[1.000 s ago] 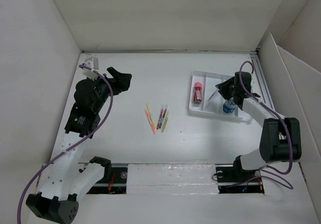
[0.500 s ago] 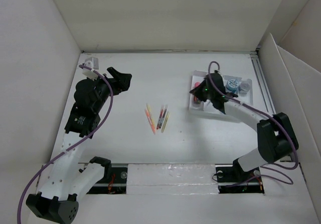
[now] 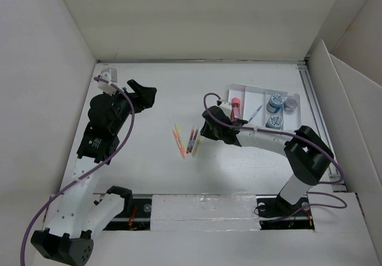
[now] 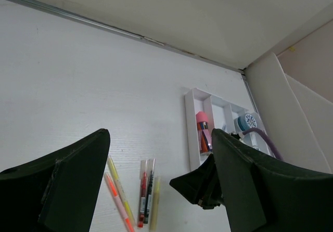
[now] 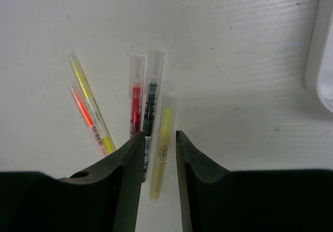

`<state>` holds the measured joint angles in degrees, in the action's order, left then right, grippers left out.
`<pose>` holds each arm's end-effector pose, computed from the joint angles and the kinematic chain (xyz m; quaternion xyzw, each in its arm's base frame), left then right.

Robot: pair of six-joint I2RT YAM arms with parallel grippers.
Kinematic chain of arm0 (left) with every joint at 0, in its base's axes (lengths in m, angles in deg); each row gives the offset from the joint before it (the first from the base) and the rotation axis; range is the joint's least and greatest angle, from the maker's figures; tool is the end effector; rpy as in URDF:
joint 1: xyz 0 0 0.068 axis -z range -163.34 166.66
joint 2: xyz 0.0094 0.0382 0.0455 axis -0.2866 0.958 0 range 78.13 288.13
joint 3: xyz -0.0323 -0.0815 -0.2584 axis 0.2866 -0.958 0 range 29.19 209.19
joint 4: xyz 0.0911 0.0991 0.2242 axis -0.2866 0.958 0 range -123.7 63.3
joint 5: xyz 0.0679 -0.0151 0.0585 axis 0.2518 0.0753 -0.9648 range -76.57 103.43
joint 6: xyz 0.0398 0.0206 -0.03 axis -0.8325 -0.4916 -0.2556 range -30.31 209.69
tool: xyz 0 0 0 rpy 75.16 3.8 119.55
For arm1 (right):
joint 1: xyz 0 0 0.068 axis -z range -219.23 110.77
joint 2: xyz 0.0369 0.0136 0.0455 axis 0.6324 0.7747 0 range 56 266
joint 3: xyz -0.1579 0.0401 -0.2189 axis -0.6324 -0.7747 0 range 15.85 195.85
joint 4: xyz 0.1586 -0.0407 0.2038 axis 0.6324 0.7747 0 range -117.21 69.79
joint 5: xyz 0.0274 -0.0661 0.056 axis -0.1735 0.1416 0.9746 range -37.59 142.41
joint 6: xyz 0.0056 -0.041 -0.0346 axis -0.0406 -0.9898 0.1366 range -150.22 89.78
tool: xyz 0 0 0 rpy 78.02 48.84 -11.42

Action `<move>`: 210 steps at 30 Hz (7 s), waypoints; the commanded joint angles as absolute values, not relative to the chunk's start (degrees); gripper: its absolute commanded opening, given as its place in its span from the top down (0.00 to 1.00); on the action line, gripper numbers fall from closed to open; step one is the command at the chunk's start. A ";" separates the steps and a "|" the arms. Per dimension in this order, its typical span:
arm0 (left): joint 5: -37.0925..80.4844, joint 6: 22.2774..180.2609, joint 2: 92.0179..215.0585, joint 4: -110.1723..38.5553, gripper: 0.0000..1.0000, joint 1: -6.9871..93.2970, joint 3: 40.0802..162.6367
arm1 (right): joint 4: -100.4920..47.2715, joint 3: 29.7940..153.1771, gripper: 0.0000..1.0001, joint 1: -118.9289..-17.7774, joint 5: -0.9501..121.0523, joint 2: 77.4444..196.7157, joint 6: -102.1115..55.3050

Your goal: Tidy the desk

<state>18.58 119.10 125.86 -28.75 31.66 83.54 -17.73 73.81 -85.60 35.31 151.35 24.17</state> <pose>0.1810 -0.0518 0.3999 -0.0553 0.6946 -0.2998 0.6517 0.2487 0.2458 0.1964 0.1188 0.9136 0.1918 0.3383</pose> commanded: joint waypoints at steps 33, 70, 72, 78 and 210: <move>18.97 118.52 124.19 -32.03 0.26 31.77 82.98 | -9.63 78.26 0.85 -90.99 23.06 159.89 26.91; 19.76 118.78 124.19 -32.39 0.26 31.77 82.63 | -22.64 70.25 0.92 -45.99 47.85 143.01 26.21; 19.85 118.70 124.54 -31.95 0.26 31.77 82.89 | -21.85 70.08 0.85 -45.99 43.29 143.71 27.43; 19.94 118.61 125.06 -32.04 0.26 31.77 82.98 | -24.39 67.89 0.55 -45.99 43.71 140.82 28.05; 20.03 118.43 125.50 -32.48 0.26 31.77 82.97 | -17.89 83.08 0.31 -89.84 27.80 160.48 21.99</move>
